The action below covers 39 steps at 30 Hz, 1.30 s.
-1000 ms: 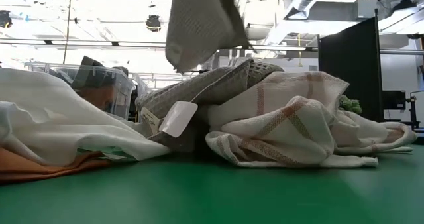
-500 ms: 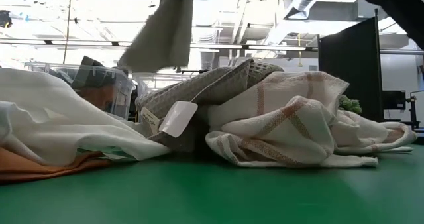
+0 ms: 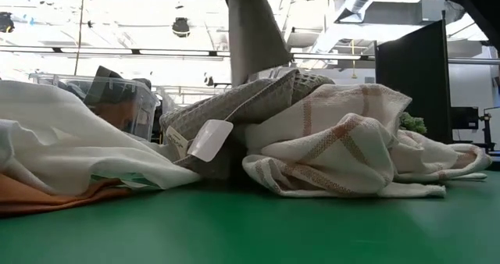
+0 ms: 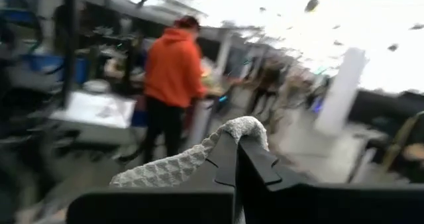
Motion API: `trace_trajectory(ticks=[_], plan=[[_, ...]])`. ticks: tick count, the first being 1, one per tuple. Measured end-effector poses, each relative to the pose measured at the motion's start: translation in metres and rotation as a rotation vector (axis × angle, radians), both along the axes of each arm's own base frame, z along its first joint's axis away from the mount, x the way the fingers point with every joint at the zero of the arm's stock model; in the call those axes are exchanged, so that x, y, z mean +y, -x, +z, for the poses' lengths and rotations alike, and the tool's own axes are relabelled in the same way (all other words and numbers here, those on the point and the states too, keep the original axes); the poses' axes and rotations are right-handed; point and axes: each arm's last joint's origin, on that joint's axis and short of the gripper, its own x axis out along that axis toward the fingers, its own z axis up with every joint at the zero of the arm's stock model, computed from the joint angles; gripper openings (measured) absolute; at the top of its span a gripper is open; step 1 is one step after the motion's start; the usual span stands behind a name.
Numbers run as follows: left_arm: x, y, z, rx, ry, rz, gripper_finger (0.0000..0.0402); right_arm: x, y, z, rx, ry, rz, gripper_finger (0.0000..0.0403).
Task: Sort towels by color in basket
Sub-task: Put the light gray towel into the right transparent bin
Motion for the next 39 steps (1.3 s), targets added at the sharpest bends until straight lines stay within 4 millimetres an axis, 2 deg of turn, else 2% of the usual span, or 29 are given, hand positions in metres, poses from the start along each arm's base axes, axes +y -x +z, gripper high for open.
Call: trace_trajectory(ticks=[5,9,13,16,19,22,25,27,32,39], plan=[[0.009,-0.007,-0.004,0.103,-0.054,0.088,0.0144,-0.002,-0.014,-0.021,0.095,-0.062,0.067,0.0023],[0.017,-0.012,-0.009,0.154,-0.055,0.128,0.0144,0.009,-0.038,-0.033,0.052,-0.107,0.125,0.0023],[0.022,-0.007,-0.007,0.162,-0.068,0.165,0.0144,0.025,-0.063,-0.046,0.023,-0.167,0.248,0.0023],[0.026,-0.001,-0.006,0.188,-0.096,0.203,0.0144,0.028,-0.077,-0.064,0.081,-0.197,0.287,0.0023],[0.028,0.007,-0.008,0.239,-0.098,0.228,0.0144,0.011,-0.087,-0.097,0.212,-0.248,0.246,0.0024],[0.031,0.012,-0.017,0.303,-0.036,0.257,0.0144,-0.015,-0.094,-0.148,0.41,-0.36,0.187,0.0024],[0.033,0.013,-0.028,0.355,0.05,0.24,0.0144,-0.035,-0.094,-0.198,0.608,-0.504,0.135,0.0024],[0.033,0.012,-0.033,0.38,0.089,0.239,0.0144,-0.04,-0.092,-0.216,0.693,-0.557,0.119,0.0024],[0.033,0.011,-0.035,0.386,0.111,0.238,0.0144,-0.031,-0.097,-0.238,0.811,-0.528,0.15,0.0033],[0.033,0.011,-0.034,0.383,0.108,0.233,0.0144,0.004,-0.114,-0.237,0.879,-0.292,0.204,0.0064]])
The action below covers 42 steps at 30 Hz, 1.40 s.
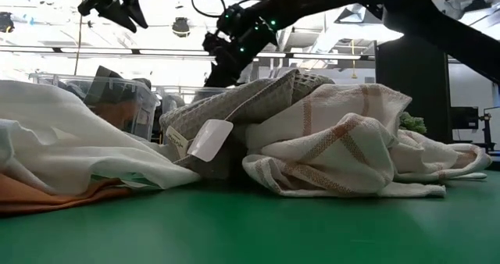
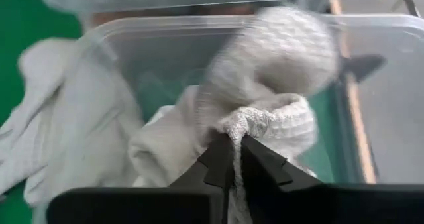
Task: Sort towels by color in basket
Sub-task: Put the light gray towel into the right transparent bin
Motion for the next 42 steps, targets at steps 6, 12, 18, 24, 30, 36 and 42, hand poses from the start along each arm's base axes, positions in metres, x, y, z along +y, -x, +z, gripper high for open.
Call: trace_trajectory(ticks=[6,12,18,24,30,36,42], plan=[[-0.001,-0.001,0.0,0.01,0.0,-0.041,0.0144,0.014,0.0,-0.003,0.072,-0.006,-0.007,0.0159],[-0.002,0.002,0.001,-0.002,0.005,-0.059,0.0144,0.01,0.032,0.049,0.048,-0.007,-0.126,0.0273],[-0.001,0.003,0.0,-0.003,0.018,-0.043,0.0144,-0.009,0.032,0.073,-0.148,0.09,-0.147,0.0293],[0.001,0.006,0.0,0.001,0.019,-0.015,0.0144,-0.017,0.003,0.052,-0.278,0.186,-0.113,0.0286],[0.0,0.008,0.0,-0.001,0.023,-0.019,0.0144,-0.011,-0.016,0.013,-0.21,0.207,-0.046,0.0285],[0.0,0.008,0.0,0.001,0.024,-0.021,0.0144,0.005,-0.024,-0.009,-0.12,0.154,0.026,0.0285],[0.0,0.008,0.0,0.016,0.018,-0.033,0.0144,0.008,-0.015,-0.022,0.062,0.17,-0.019,0.0285]])
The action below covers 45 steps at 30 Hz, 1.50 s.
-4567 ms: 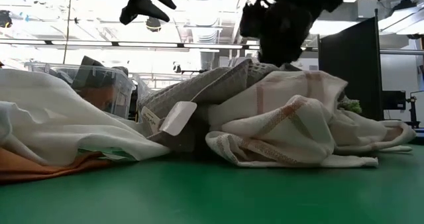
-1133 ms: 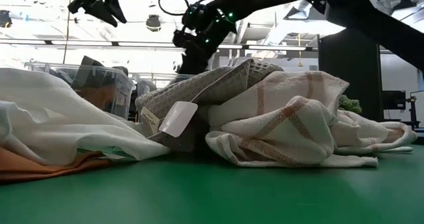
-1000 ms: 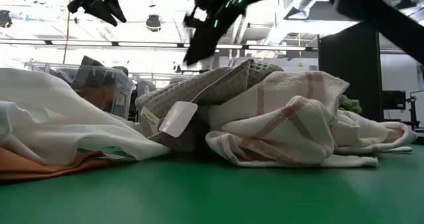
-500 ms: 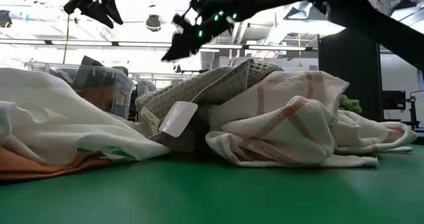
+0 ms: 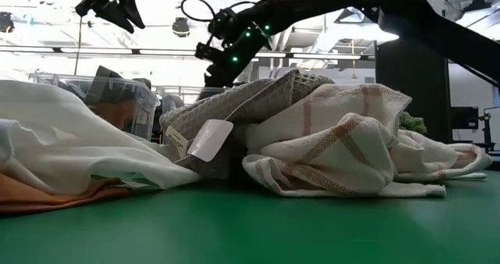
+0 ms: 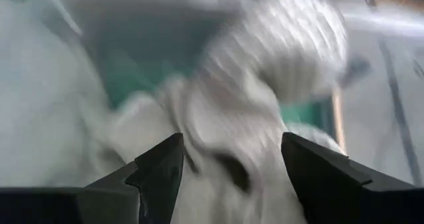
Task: Sort towels by color in basket
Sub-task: Put the light gray towel into the right transparent bin
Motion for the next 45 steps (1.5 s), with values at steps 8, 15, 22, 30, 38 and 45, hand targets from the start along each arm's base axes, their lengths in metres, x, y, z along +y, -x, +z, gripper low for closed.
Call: trace_trajectory(ticks=[8,15,22,30,38,45], plan=[[-0.002,0.0,-0.003,0.015,0.041,-0.057,0.0144,-0.014,0.014,0.012,0.037,0.029,-0.14,0.0285],[-0.002,-0.003,-0.013,0.006,0.176,-0.041,0.0144,-0.009,0.024,0.053,-0.072,0.068,-0.193,0.0285],[0.003,-0.015,-0.024,0.062,0.268,-0.052,0.0144,-0.008,0.014,0.072,-0.309,-0.014,-0.086,0.0285],[-0.002,-0.006,-0.019,0.009,0.257,-0.035,0.0144,0.014,-0.003,0.057,-0.382,-0.052,0.012,0.0285],[-0.008,0.002,-0.013,-0.053,0.248,-0.057,0.0144,0.014,-0.009,0.018,-0.397,-0.031,0.03,0.0285],[-0.011,-0.005,-0.014,-0.06,0.295,-0.149,0.0144,0.011,-0.005,0.013,-0.374,-0.05,-0.013,0.0285]])
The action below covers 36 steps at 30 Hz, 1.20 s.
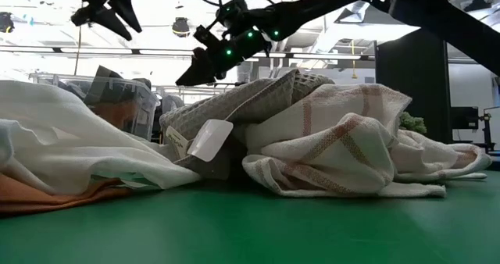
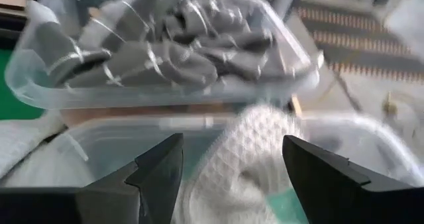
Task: Sort towels by color in basket
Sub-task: Put the light gray towel into the right transparent bin
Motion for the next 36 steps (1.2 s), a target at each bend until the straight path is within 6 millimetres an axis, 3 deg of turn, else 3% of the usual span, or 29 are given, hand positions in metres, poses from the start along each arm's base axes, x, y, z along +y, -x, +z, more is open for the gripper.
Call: trace_trajectory(ticks=[2,4,8,11,15,20,24,30,36], plan=[[0.003,-0.008,-0.004,0.033,0.019,-0.05,0.0144,0.001,0.005,0.009,0.018,-0.039,-0.024,0.0285],[0.009,-0.021,-0.009,0.089,0.016,-0.082,0.0144,0.005,0.015,0.033,-0.001,-0.03,-0.03,0.0285],[0.034,-0.051,-0.022,0.168,-0.029,-0.103,0.0144,0.015,0.058,0.107,-0.028,0.069,-0.102,0.0285],[0.057,-0.069,-0.033,0.195,-0.03,-0.103,0.0144,0.015,0.088,0.132,0.02,0.084,-0.13,0.0285],[0.082,-0.088,-0.052,0.283,-0.012,-0.13,0.0144,0.012,0.117,0.143,0.111,0.031,-0.175,0.0285],[0.104,-0.113,-0.053,0.454,-0.08,-0.261,0.0144,0.015,0.147,0.159,0.179,0.003,-0.197,0.0285],[0.117,-0.132,-0.06,0.615,-0.03,-0.361,0.0133,0.017,0.147,0.15,0.248,-0.017,-0.188,0.0285],[0.129,-0.15,-0.079,0.814,0.057,-0.51,0.0103,0.024,0.145,0.156,0.213,-0.006,-0.168,0.0285],[0.131,-0.162,-0.094,0.915,0.068,-0.645,0.0013,0.025,0.142,0.159,0.179,0.006,-0.164,0.0285]])
